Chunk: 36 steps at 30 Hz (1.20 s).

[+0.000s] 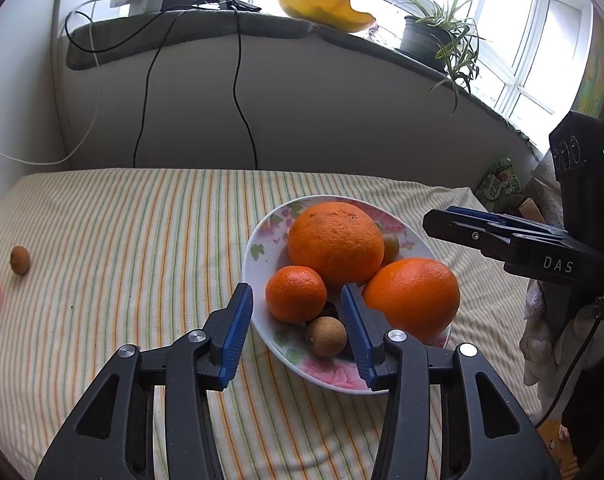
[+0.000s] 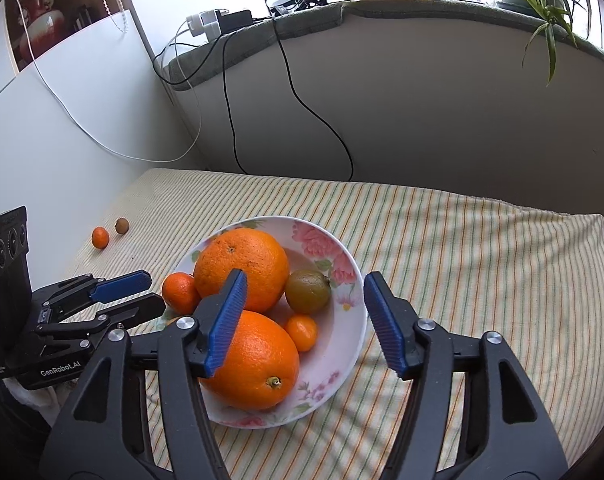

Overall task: Organize fruits
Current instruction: 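Open the right gripper to release the olive-brown fruit on the plate, then withdraw both grippers from the plate toward the remaining tangerine and kiwi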

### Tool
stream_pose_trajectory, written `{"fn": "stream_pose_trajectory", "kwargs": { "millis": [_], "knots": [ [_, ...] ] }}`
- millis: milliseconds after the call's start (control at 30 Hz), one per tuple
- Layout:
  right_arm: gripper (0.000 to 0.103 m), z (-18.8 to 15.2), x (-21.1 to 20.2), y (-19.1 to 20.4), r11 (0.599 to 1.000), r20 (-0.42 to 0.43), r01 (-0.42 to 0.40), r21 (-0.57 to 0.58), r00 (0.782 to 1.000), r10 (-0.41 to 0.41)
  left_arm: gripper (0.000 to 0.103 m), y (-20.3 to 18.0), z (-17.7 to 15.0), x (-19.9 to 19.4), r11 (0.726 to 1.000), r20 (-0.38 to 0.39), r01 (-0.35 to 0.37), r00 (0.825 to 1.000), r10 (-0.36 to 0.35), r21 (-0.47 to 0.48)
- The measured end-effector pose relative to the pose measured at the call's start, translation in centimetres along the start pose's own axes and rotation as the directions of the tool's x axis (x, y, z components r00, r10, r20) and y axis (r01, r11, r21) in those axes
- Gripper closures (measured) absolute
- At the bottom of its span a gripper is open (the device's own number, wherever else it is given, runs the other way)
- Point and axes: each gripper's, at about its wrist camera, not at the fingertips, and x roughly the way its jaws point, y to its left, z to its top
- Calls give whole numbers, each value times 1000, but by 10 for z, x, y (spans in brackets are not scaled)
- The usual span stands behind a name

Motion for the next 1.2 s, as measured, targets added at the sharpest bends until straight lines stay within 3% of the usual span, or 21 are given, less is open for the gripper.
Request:
{"fn": "stream_pose_trajectory", "kwargs": {
  "millis": [200, 267, 567, 833, 1200],
  "knots": [
    [22, 0, -4, 2, 1000, 14, -7, 1, 1000, 7, 36, -3, -1, -3, 1000, 13, -8, 1000, 8, 9],
    [16, 0, -4, 2, 1000, 17, -7, 4, 1000, 7, 35, -3, -1, -4, 1000, 14, -7, 1000, 7, 9],
    [16, 0, -9, 7, 1000, 24, -8, 1, 1000, 8, 34, -4, -3, -11, 1000, 28, -22, 999, 22, 12],
    [16, 2, -11, 17, 1000, 27, -11, -12, 1000, 11, 26, 1, -5, -22, 998, 63, -60, 996, 60, 11],
    [16, 8, -8, 43, 999, 22, -20, -45, 1000, 21, 26, 19, -9, -36, 997, 87, -74, 993, 76, -27]
  ]
}}
